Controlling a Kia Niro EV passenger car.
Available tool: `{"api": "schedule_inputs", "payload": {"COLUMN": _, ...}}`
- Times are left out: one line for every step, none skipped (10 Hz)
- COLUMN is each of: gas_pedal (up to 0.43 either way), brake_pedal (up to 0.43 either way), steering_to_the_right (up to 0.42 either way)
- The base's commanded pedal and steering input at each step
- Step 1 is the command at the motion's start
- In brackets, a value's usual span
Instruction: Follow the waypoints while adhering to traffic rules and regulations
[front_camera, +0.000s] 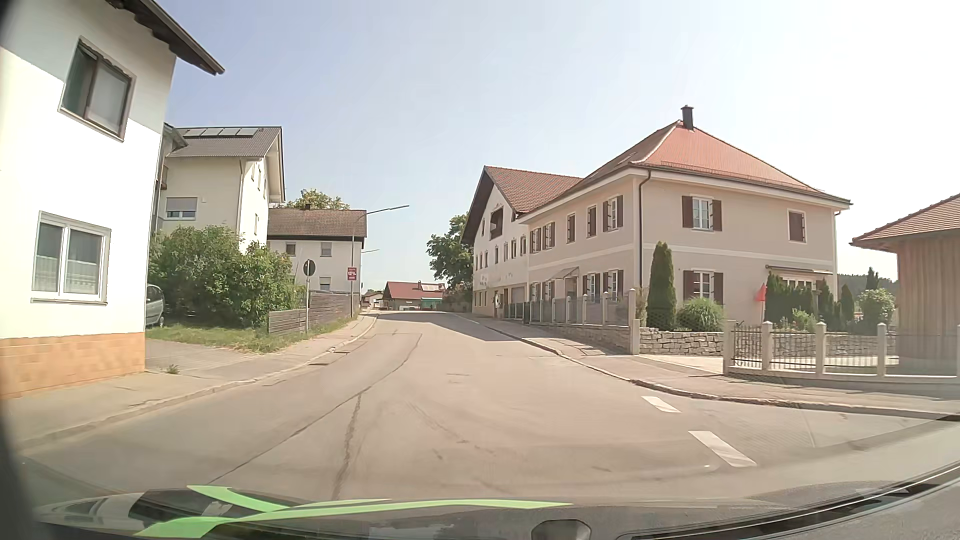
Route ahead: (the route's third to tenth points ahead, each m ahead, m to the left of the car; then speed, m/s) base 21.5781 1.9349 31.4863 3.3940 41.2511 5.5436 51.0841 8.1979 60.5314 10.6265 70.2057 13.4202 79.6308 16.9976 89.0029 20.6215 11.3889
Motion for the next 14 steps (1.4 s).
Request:
{"api": "schedule_inputs", "payload": {"gas_pedal": 0.13, "brake_pedal": 0.0, "steering_to_the_right": -0.028}}
{"api": "schedule_inputs", "payload": {"gas_pedal": 0.15, "brake_pedal": 0.0, "steering_to_the_right": -0.03}}
{"api": "schedule_inputs", "payload": {"gas_pedal": 0.15, "brake_pedal": 0.0, "steering_to_the_right": -0.031}}
{"api": "schedule_inputs", "payload": {"gas_pedal": 0.15, "brake_pedal": 0.0, "steering_to_the_right": -0.031}}
{"api": "schedule_inputs", "payload": {"gas_pedal": 0.15, "brake_pedal": 0.0, "steering_to_the_right": -0.03}}
{"api": "schedule_inputs", "payload": {"gas_pedal": 0.15, "brake_pedal": 0.0, "steering_to_the_right": -0.031}}
{"api": "schedule_inputs", "payload": {"gas_pedal": 0.157, "brake_pedal": 0.0, "steering_to_the_right": -0.031}}
{"api": "schedule_inputs", "payload": {"gas_pedal": 0.157, "brake_pedal": 0.0, "steering_to_the_right": -0.03}}
{"api": "schedule_inputs", "payload": {"gas_pedal": 0.157, "brake_pedal": 0.0, "steering_to_the_right": -0.028}}
{"api": "schedule_inputs", "payload": {"gas_pedal": 0.157, "brake_pedal": 0.0, "steering_to_the_right": -0.025}}
{"api": "schedule_inputs", "payload": {"gas_pedal": 0.15, "brake_pedal": 0.0, "steering_to_the_right": -0.021}}
{"api": "schedule_inputs", "payload": {"gas_pedal": 0.15, "brake_pedal": 0.0, "steering_to_the_right": -0.018}}
{"api": "schedule_inputs", "payload": {"gas_pedal": 0.15, "brake_pedal": 0.0, "steering_to_the_right": -0.018}}
{"api": "schedule_inputs", "payload": {"gas_pedal": 0.15, "brake_pedal": 0.0, "steering_to_the_right": -0.018}}
